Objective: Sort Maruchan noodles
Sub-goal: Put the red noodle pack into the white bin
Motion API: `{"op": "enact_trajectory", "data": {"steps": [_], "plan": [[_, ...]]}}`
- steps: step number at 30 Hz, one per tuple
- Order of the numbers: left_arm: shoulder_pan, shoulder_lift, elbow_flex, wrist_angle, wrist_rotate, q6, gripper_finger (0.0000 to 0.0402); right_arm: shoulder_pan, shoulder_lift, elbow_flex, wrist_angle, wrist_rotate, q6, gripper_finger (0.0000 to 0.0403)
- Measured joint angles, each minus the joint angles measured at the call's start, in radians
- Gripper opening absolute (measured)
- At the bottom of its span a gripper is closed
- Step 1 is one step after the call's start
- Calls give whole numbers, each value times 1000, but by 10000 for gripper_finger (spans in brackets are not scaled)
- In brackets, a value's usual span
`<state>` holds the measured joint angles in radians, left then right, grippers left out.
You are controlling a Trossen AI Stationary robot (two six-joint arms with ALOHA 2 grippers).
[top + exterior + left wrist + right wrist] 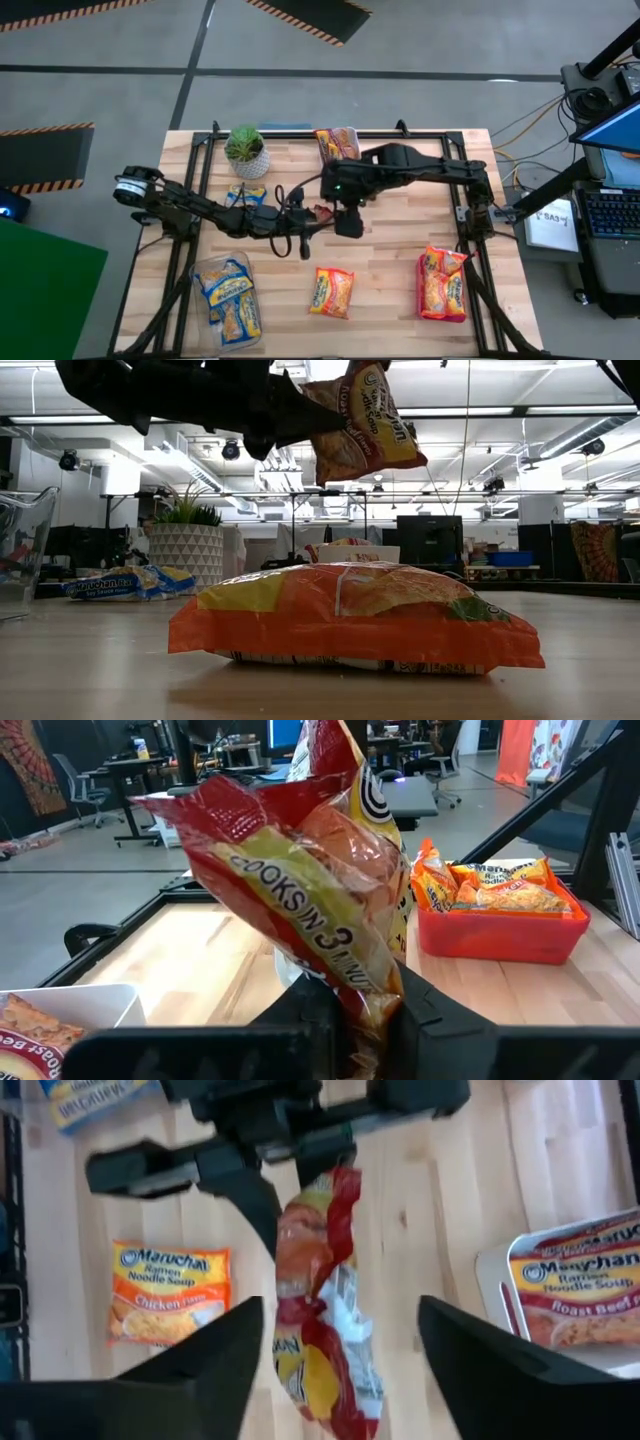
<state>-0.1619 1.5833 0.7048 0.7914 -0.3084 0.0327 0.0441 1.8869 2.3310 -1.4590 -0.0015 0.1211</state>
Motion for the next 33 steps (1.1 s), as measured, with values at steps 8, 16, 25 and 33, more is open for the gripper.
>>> {"op": "enact_trajectory", "data": {"steps": [8, 16, 25, 33], "plan": [[-1, 0, 0, -4, -49, -7, 21, 13, 0, -37, -1, -3, -17, 336], [-1, 0, 0, 2, -49, -11, 21, 12, 34, -111, 51, 28, -81, 334], [-4, 0, 0, 4, -49, -12, 21, 7, 92, -112, 42, 28, -160, 243], [-4, -3, 0, 9, -45, -35, 49, -5, 77, -111, 24, 13, -166, 87]]}}
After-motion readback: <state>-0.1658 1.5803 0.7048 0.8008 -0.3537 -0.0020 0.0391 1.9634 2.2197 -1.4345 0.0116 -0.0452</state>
